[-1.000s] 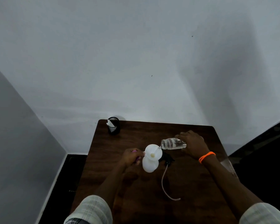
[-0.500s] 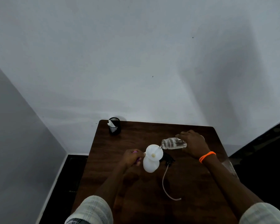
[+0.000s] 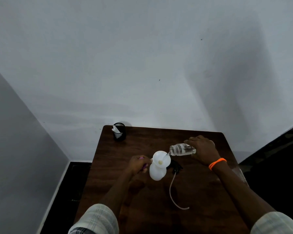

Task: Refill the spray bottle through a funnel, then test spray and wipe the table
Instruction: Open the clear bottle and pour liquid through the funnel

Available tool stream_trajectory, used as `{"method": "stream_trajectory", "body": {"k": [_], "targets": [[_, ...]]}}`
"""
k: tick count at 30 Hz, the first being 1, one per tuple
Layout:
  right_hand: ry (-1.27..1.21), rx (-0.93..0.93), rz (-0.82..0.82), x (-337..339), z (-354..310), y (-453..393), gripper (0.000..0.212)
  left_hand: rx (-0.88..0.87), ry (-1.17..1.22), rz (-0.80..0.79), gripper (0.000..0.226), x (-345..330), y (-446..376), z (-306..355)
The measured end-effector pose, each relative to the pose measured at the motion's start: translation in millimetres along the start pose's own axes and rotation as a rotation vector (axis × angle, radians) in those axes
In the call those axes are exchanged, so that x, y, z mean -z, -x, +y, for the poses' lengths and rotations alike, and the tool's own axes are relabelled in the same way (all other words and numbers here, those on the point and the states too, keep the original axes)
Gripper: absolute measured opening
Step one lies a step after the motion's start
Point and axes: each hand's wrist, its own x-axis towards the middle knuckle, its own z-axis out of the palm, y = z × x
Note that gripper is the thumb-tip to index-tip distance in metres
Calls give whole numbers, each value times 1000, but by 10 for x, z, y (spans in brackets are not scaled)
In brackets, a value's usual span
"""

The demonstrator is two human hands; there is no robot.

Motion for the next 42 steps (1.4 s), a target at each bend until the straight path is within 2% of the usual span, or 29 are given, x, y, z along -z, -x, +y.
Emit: {"method": "stream_trajectory", "body": {"k": [5, 9, 13, 21, 26, 31, 36, 42], "targets": [[-12, 1, 9, 10, 0, -3, 58, 13, 7, 3, 12, -2, 8, 8], [-15, 9, 5, 21, -11, -14, 59, 22, 8, 2, 22, 8, -10, 7], [-20, 6, 8, 0, -2, -20, 60, 11, -4, -2, 10, 10, -9, 13], [-61, 17, 16, 4, 17, -52, 60, 6, -2, 1, 11, 18, -21, 13], [-93, 18, 10, 2, 39, -59, 62, 2, -12, 0, 21, 25, -17, 4], [-85, 9, 1, -13, 40, -55, 63, 4, -6, -6, 16, 28, -16, 7], [-98, 12, 13, 16, 30, -43, 61, 5, -7, 7, 27, 14, -16, -4], [-104, 14, 43, 54, 25, -27, 62, -16, -9, 1, 17, -12, -16, 7]]}}
